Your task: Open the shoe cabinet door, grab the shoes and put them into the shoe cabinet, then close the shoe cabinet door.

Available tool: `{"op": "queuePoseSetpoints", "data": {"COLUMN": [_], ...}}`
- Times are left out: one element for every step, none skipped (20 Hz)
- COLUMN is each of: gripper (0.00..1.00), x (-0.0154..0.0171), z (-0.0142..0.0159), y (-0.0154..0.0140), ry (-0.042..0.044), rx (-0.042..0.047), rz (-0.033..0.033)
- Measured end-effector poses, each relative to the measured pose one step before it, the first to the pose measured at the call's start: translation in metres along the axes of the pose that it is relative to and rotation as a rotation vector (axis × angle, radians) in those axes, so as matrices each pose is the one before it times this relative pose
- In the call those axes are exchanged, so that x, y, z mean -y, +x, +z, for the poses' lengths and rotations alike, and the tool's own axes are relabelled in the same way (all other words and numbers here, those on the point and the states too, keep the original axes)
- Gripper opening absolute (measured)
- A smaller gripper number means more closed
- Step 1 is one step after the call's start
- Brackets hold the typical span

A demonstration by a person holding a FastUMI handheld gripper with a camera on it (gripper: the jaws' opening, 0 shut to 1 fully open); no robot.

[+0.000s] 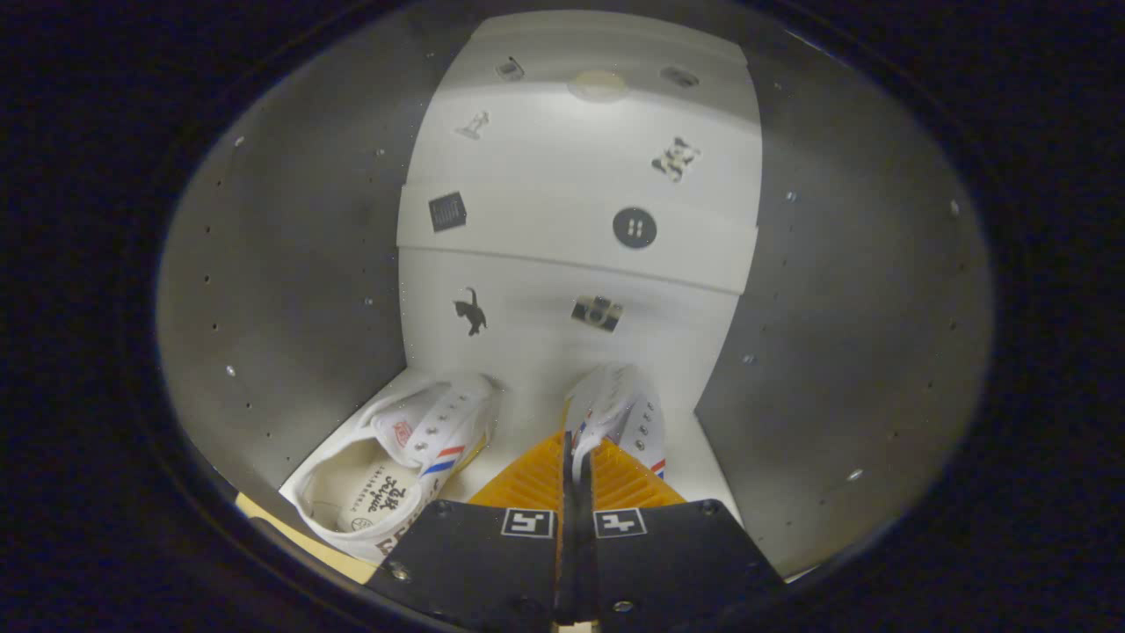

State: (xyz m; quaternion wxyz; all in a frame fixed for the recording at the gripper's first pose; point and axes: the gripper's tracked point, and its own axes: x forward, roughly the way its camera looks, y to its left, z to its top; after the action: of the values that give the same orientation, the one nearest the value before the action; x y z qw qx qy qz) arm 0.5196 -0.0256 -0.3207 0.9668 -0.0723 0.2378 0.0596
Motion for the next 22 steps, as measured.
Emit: {"op": "queuePoseSetpoints", "data": {"gripper": [0.04,0.04,0.05,0.07,0.15,0.2,0.27,0.34,0.42,0.49,0.53,0.55,0.61,0.68,0.71,0.72,0.72,0.72,0.72,0.72,0.81,0.83], "x": [-0.00489,0.0007,-0.00134,-0.0038,-0.00146,-0.0005,0.00044,0.00152,0.00413,0.00333,0.00011,0.00277,0.00436,0.00077,0.00067,-0.00123,-0.00024,-0.00175,-0.00328,-0.00084,-0.00276,-0.00276], "z": [-0.00534,0.00028,-0.00088,-0.00022,-0.00131,-0.00062,-0.00429,-0.00489,0.00113,0.0011,0.00403,0.00225,0.00265,0.00436,0.00249,0.00393,0.00348,0.00454,0.00407,0.00537,0.00441,0.0038], "y": [0.00491,0.00134,-0.00037,0.00131,-0.00015,-0.00066,-0.00087,-0.00039,-0.00229,-0.00313,-0.00772,-0.0072,-0.00622,-0.00856,-0.01172,-0.00981,-0.01204,-0.01295,-0.01435,-0.0157,-0.01651,-0.0175], "ry": [-0.00466,-0.0183,-0.00965,-0.00095,0.00797,0.00707,0.00072,-0.00006,-0.00605,-0.00505,-0.00109,-0.00402,-0.00473,0.00429,0.00859,0.01411,0.00974,0.00385,-0.00103,0.00179,0.00004,0.00268], "rx": [-0.01619,-0.00125,-0.00964,-0.0063,-0.00155,-0.00821,-0.0113,-0.01782,0.00305,0.00481,0.0181,0.00605,0.01386,0.0083,0.00574,0.01086,0.01099,0.01454,0.01395,0.0164,0.01761,0.01097], "rz": [0.00496,-0.01163,-0.0115,0.00618,0.00243,0.00015,-0.00578,-0.01104,-0.0197,-0.01411,0.00252,-0.00918,-0.0131,-0.00236,0.00235,0.01122,0.00567,0.00839,0.01378,-0.00103,0.00697,0.00236]}}
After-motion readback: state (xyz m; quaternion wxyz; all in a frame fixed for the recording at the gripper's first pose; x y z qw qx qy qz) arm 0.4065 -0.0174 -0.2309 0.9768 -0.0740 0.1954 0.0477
